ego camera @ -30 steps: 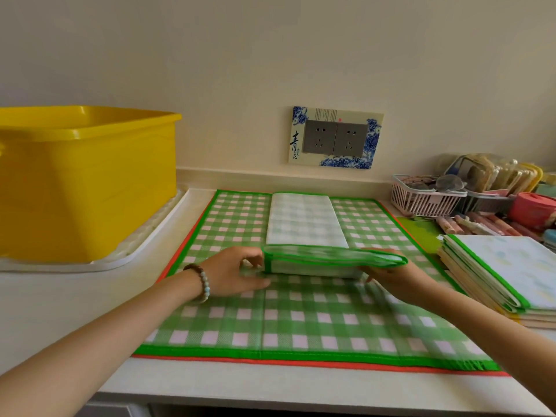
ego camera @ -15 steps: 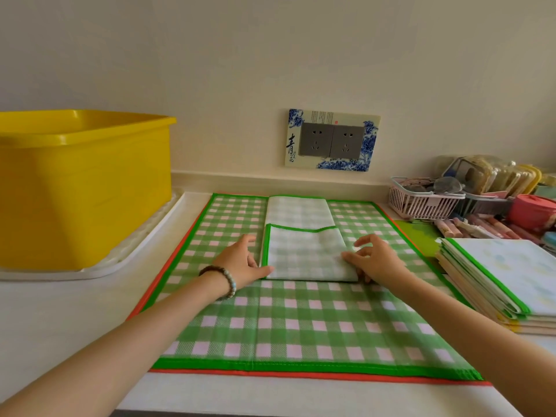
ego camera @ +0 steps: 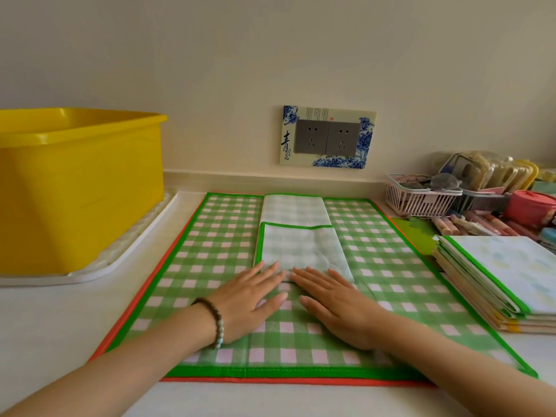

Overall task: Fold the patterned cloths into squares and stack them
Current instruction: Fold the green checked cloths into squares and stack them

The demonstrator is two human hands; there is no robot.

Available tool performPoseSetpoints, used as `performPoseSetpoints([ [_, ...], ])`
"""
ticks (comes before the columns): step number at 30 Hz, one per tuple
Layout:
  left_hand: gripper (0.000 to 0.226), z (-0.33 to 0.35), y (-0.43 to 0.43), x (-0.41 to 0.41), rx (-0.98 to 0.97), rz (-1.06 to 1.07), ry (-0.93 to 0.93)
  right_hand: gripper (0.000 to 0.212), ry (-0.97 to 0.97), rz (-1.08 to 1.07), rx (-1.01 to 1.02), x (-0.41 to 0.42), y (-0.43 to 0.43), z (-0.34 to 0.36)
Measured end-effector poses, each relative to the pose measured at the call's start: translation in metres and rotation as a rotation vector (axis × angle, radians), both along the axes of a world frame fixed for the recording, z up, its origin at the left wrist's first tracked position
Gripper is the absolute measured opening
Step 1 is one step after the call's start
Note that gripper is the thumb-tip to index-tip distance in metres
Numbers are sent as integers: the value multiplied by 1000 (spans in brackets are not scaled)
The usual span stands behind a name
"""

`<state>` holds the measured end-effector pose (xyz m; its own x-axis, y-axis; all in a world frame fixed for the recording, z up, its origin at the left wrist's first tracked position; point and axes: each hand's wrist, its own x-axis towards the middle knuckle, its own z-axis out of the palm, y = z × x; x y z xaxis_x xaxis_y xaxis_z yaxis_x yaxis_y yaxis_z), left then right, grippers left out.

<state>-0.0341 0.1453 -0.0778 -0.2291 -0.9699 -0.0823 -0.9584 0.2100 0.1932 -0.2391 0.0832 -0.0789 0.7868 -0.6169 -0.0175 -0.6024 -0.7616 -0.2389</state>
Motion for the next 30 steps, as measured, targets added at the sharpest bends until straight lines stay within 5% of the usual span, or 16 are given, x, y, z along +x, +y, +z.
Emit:
performPoseSetpoints([
  [18,74,-4,5,1,1,-7,-106,55,128,-38,64,-72,-21,3],
  [22,76,-5,5,1,-3,-6,-94,51,7,-70,121,-69,-22,15],
  [25,76,-5,5,2,-3,4,-42,46,-131,-141,26,-65,-28,25],
  [30,79,-6,5,1,-19,59,37,48,52,-54,-148,-47,-38,34],
])
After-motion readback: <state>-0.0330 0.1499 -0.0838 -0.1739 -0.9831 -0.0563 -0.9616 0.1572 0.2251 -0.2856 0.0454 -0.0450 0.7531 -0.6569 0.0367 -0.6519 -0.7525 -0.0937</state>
